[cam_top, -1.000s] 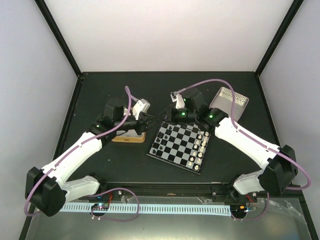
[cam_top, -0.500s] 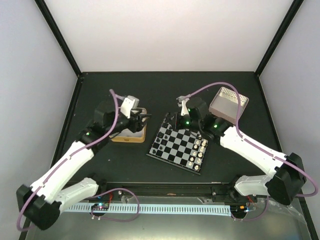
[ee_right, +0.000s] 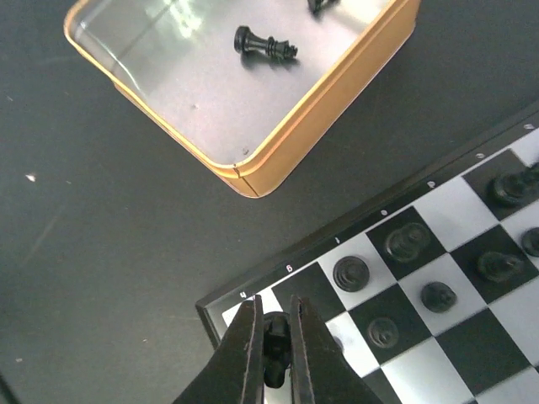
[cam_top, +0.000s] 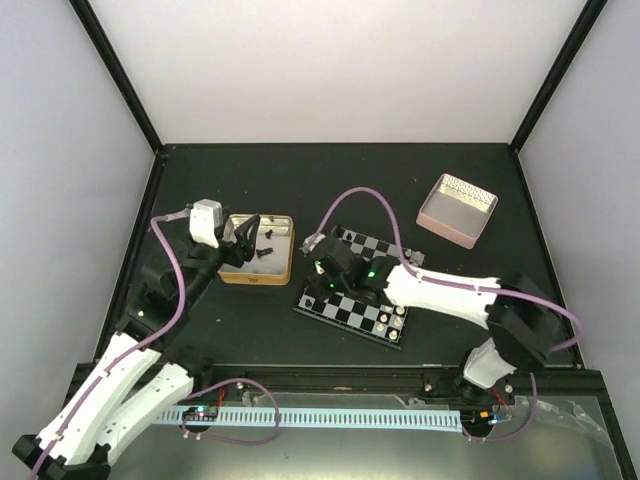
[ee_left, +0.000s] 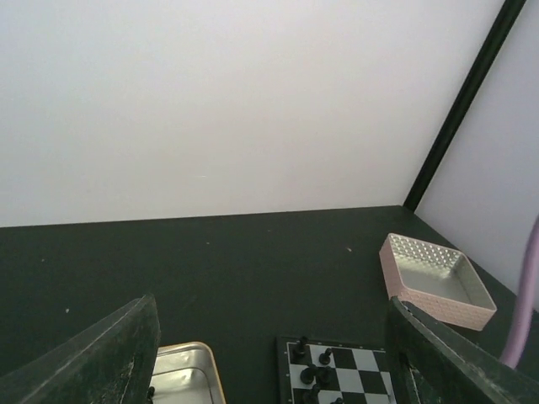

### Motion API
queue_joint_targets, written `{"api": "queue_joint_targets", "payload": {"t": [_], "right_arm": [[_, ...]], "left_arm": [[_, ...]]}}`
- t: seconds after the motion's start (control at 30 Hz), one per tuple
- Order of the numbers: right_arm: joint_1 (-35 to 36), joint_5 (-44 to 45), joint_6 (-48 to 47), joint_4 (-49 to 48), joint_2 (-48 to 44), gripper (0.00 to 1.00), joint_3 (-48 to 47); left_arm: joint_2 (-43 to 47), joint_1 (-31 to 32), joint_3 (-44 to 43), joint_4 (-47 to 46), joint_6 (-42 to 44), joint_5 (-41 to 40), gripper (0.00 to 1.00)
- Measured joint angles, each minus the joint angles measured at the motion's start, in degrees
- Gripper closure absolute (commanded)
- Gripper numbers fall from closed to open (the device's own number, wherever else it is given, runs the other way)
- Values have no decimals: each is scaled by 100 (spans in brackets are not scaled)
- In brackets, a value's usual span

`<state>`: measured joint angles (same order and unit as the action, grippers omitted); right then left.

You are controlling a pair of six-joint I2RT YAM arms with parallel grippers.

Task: Set up the chess pieces on the board
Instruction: Place the chess piece on the chessboard.

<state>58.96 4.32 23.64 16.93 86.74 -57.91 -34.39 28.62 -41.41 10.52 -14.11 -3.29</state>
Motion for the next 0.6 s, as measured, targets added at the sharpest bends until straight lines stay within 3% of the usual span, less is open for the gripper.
{"api": "queue_joint_targets", "payload": {"t": [0.23, 0.6], "right_arm": [[96, 120, -221, -7, 905, 99, -348], [96, 94, -306, -7, 1266, 99, -472]], "left_arm": [[-79, -2, 52, 20, -15, -160, 25], [-208, -2, 221, 17, -111, -170, 25]]}}
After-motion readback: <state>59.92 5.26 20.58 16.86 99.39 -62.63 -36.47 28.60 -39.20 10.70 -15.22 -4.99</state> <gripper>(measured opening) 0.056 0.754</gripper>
